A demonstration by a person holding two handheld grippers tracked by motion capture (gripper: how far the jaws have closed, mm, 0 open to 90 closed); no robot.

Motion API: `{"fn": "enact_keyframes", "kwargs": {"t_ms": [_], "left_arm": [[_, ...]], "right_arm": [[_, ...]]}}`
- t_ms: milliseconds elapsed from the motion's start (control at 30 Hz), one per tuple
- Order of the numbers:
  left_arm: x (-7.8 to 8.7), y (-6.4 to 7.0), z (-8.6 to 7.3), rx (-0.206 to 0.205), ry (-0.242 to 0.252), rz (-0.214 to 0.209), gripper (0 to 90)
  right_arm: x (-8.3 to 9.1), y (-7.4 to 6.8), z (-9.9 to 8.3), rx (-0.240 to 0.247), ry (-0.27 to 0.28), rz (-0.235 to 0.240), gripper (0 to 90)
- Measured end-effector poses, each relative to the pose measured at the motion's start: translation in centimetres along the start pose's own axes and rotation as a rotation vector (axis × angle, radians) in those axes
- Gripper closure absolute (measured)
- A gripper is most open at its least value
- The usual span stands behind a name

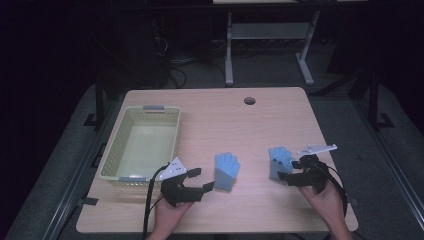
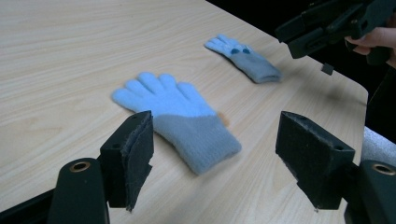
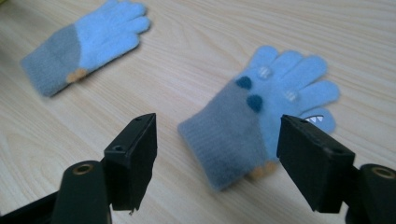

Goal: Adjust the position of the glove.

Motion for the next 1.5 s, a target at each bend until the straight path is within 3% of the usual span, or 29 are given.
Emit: {"fn": "enact_keyframes", "kwargs": {"t_ms": [400,633,767,1233,1333,1500], "left_arm": [[0.0,-0.1,0.0,0.013,0.007,-0.009,27.4],[0.2,-0.2,0.0,0.015,0.008,-0.006,27.4],[0.2,-0.2,0.1,0.037,0.018,-0.022,27.4],[0.3,-0.1,0.2,0.023,0.016,-0.01,27.4],[0.3,-0.1,0.1,0.022,0.015,-0.01,27.4],[0.3,-0.1,0.1,0.023,0.013,-0.009,27.4]], "right_arm": [[-1.2,0.1,2.6,0.02,-0.092,-0.029,33.5],[-2.5,0.4,3.3,0.003,-0.156,-0.04,36.0],[-3.0,0.4,3.7,0.013,-0.171,-0.056,41.1],[-4.8,0.9,3.4,-0.009,-0.264,-0.078,53.0],[-5.6,0.9,2.8,-0.002,-0.307,-0.088,57.1],[-5.8,0.8,2.5,0.003,-0.299,-0.112,59.2]]}}
Point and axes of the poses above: each handheld gripper's, and its own axes: x roughly backward along the jaws, z roughly out of its top, y roughly to its right, the point moved 3 cm from there along -x, roughly forward along the jaws, and after that the axes turned 11 degrees about -z, right-handed, at the moved point
